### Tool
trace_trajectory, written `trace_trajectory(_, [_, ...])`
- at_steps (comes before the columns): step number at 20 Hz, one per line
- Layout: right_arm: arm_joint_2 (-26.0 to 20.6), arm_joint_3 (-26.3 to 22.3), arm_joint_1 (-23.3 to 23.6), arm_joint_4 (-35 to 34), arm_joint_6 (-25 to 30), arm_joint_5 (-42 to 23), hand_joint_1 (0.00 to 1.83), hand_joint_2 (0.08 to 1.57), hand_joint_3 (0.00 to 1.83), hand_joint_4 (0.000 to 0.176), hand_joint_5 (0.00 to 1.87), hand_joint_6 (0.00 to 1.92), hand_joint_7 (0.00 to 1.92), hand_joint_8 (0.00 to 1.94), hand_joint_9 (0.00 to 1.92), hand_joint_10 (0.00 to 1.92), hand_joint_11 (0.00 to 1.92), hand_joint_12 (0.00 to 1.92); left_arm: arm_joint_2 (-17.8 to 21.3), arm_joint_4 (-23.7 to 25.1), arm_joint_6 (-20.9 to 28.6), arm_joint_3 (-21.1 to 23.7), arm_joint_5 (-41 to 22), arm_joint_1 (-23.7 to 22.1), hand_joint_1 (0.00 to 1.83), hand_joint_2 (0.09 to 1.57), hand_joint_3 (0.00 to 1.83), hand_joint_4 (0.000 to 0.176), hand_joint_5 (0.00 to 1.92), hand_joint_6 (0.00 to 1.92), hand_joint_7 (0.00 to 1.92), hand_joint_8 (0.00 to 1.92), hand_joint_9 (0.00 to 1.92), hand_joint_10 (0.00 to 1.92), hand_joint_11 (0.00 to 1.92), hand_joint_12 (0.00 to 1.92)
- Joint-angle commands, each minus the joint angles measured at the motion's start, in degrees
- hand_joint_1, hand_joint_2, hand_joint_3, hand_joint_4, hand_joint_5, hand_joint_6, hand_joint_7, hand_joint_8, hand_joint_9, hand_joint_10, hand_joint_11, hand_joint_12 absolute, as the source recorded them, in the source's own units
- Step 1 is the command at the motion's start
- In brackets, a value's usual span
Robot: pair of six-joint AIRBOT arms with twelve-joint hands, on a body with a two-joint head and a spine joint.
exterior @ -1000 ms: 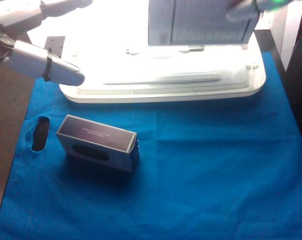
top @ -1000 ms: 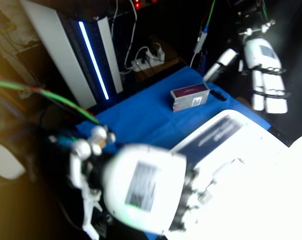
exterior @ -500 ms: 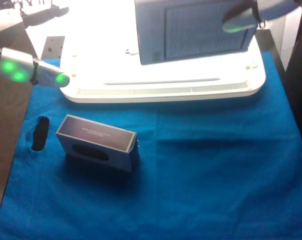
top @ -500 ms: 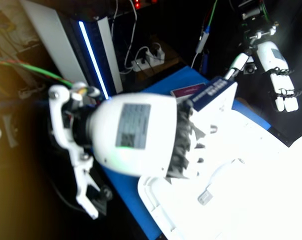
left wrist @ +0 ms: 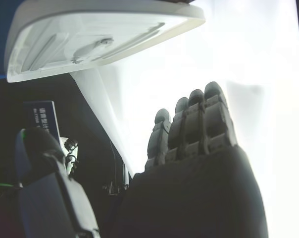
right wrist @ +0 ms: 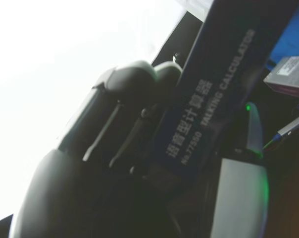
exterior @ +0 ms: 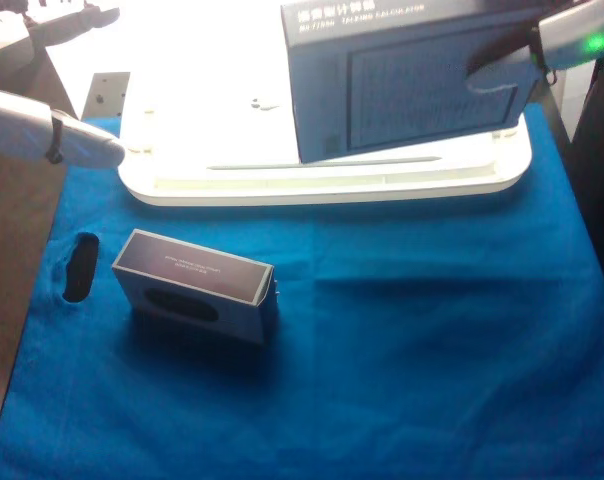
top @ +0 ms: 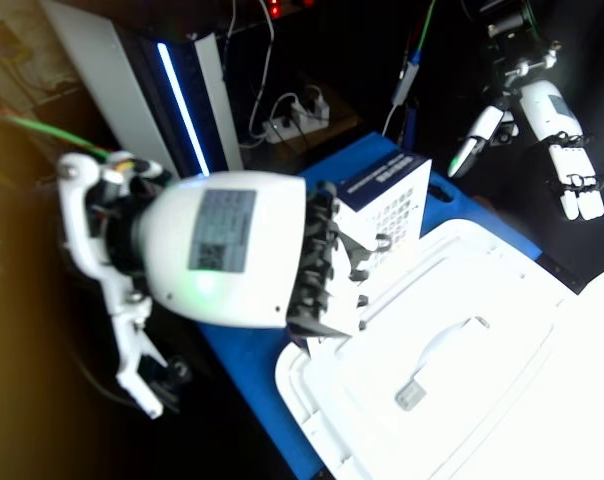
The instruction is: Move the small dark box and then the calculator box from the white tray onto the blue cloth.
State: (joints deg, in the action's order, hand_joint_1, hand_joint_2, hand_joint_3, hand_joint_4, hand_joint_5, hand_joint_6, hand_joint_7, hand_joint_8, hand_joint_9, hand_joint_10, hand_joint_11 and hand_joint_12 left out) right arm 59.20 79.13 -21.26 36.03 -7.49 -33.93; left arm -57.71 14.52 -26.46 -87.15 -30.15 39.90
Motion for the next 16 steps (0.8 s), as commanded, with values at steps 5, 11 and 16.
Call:
trace_trajectory(5, [-1.1,-2.4,-1.6,-3.1,0.4,-7.6,1.15,1.14,0.00,0.000,0.92,1.06,1.49,0.03,1.24,1.12,1.12,1.60,0.3,-2.4,-0.2,-0.5,-5.1,-0.2,0.59,0.81,0.02,0.140,0.00,0.00,0.00,0.00,0.00,0.00,0.00,0.00])
trace_trajectory(11, [-0.9,-3.0,-6.6,-5.7,0.3,-10.6,1.15,1.14,0.00,0.000,0.94,1.03,1.52,0.04,1.28,1.18,1.15,1.67,0.5,-3.1,-0.7,-0.5,-5.1,-0.2,0.57,0.82,0.01,0.147,0.00,0.00,0.00,0.00,0.00,0.00,0.00,0.00])
trace_trajectory(16, [-0.4,-2.6,-8.9,-6.6,0.3,-10.7,1.14,1.15,0.00,0.000,0.91,1.08,1.43,0.00,1.21,1.10,1.08,1.57,0.8,-4.1,-0.7,-0.4,-6.0,-0.1,0.57,0.80,0.00,0.134,0.00,0.00,0.00,0.00,0.00,0.00,0.00,0.00])
